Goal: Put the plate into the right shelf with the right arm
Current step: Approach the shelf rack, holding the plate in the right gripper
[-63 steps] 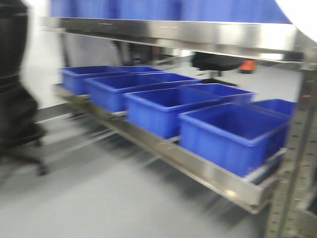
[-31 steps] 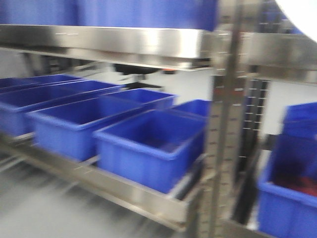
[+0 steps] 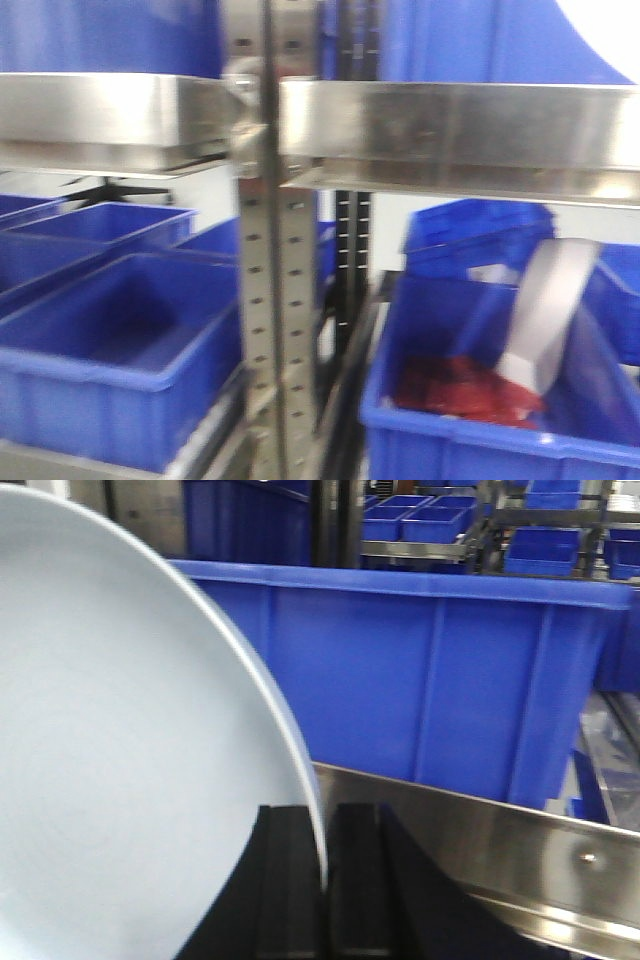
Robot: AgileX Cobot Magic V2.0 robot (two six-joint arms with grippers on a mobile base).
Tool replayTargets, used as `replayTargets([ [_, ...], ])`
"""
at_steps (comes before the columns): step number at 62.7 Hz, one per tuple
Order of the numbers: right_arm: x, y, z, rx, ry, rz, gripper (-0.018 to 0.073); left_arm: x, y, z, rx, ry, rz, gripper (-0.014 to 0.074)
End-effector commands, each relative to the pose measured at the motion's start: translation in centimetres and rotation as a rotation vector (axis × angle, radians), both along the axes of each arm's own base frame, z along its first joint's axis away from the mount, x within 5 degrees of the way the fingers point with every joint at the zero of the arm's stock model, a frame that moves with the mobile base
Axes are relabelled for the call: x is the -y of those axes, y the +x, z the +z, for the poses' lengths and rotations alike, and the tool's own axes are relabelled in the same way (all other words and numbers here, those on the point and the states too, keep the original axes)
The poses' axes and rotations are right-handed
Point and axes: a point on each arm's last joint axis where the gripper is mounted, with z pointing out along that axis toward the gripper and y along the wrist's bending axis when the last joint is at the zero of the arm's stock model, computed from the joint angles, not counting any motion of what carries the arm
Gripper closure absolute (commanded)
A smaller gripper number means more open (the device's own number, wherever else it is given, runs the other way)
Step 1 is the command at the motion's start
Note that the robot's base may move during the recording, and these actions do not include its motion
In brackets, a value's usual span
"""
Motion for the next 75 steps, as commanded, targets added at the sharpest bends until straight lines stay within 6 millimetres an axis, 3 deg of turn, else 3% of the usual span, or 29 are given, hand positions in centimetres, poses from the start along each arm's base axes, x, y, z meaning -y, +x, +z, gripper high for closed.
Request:
replayTargets([
  [1, 0.17, -0.1, 1.72, 0.11, 0.016, -0.019, 0.0505, -0.1, -0.08, 0.52, 0.089, -0.018, 0.009, 0.0724],
  [75, 0.17, -0.1, 1.73, 0.111, 0.017, -0.019, 0.0505, -0.1, -0.08, 0.52, 0.089, -0.018, 0.009, 0.0724],
])
